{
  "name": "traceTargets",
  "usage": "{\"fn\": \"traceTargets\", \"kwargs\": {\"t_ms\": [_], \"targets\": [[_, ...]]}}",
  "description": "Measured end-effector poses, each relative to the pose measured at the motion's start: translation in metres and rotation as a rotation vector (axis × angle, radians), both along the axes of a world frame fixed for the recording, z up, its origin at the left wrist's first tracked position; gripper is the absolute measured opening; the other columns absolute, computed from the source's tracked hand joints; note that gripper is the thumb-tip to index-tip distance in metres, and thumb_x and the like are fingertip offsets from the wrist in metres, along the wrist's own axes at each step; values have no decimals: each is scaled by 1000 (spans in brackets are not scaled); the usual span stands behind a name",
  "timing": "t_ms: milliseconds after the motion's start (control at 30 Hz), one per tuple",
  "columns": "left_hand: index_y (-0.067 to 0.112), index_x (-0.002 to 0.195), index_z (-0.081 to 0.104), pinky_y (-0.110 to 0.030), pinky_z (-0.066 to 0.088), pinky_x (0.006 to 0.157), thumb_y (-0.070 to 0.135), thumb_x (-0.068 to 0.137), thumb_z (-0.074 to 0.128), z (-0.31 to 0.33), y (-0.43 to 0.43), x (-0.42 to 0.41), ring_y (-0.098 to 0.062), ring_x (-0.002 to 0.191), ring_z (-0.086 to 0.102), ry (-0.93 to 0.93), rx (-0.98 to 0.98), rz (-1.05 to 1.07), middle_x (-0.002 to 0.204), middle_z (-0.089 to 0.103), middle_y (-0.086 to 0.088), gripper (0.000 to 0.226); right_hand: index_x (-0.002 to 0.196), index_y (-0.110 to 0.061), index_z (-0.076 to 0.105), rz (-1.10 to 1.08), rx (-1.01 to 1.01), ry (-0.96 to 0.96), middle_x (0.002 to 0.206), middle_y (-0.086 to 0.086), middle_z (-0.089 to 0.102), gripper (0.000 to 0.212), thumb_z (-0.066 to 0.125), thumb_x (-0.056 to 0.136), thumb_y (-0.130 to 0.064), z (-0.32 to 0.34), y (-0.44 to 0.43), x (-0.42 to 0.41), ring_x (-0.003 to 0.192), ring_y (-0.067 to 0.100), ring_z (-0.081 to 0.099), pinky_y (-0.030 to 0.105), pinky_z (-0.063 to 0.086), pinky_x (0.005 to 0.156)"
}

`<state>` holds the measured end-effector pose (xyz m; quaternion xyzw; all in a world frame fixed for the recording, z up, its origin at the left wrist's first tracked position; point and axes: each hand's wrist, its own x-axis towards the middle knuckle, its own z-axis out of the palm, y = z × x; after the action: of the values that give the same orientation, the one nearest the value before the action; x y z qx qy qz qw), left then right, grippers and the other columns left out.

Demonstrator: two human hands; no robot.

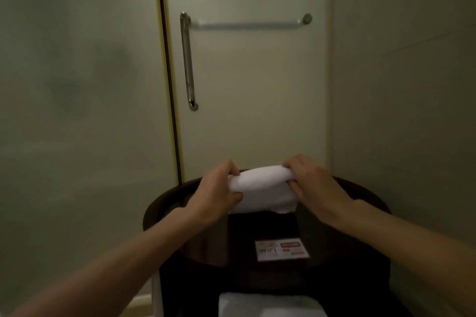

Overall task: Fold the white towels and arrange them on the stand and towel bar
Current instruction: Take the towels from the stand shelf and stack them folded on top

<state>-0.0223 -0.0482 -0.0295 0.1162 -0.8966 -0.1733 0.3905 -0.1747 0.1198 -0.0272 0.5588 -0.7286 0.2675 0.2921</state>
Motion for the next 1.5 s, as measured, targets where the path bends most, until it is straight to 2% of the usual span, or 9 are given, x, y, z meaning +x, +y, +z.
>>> {"fn": "traceTargets", "kwargs": {"t_ms": [133,300,467,567,733,1133,1300,1400,1500], "targets": [[33,100,46,-27,48,86,35,66,69,-28,8,30,-12,108,53,-244,-162,49,119,55,7,41,111,-11,64,22,105,63,109,7,65,30,70,81,-11,-29,29,23,99,22,60,30,50,84],[29,148,24,-28,21,116,53,78,50,-49,15,49,-13,141,25,-490,-221,-63,154,29,3,78,114,-18,61,47,221,57,117,0,62,31,69,84,-21,-49,45,37,104,19,60,28,48,87],[42,147,22,-36,11,119,63,91,33,-49,28,36,-12,145,13,-580,-200,-70,158,19,4,60,134,-29,42,77,428,23,136,-9,46,43,44,96,-49,-51,48,31,119,8,47,19,35,96],[41,148,19,-41,12,119,57,97,26,-51,34,27,-18,146,13,-606,-256,-42,159,18,-1,54,150,-27,24,37,536,-57,157,-7,27,55,29,101,-48,-54,47,30,142,8,25,23,18,115],[43,148,17,-39,12,116,55,98,19,-61,35,22,-21,146,15,-638,-311,7,159,17,-1,51,152,-28,17,31,597,-139,160,-7,15,52,24,103,-43,-60,46,31,146,8,13,18,5,113],[34,147,28,-42,22,111,44,100,27,-50,52,36,-24,140,28,-614,-385,40,153,33,-6,48,152,-22,22,81,498,3,160,1,18,59,39,99,-43,-58,66,51,146,14,17,25,11,117],[26,142,42,-43,34,107,33,97,41,-53,65,57,-27,130,42,-478,-389,-63,141,48,-9,45,126,-15,60,236,351,53,128,5,57,38,61,90,-28,-57,93,74,115,18,53,32,46,99],[29,144,38,-43,25,113,32,95,47,-56,72,62,-28,139,32,-521,-367,-62,150,36,-14,49,109,-18,69,339,465,4,106,-3,63,24,63,89,-30,-58,100,85,93,10,59,32,53,82],[29,143,39,-40,21,115,33,94,52,-59,78,64,-29,140,27,-509,-353,-53,152,32,-16,51,113,-26,67,316,689,-60,109,-10,64,34,63,86,-45,-66,99,92,97,4,59,29,50,87]]}}
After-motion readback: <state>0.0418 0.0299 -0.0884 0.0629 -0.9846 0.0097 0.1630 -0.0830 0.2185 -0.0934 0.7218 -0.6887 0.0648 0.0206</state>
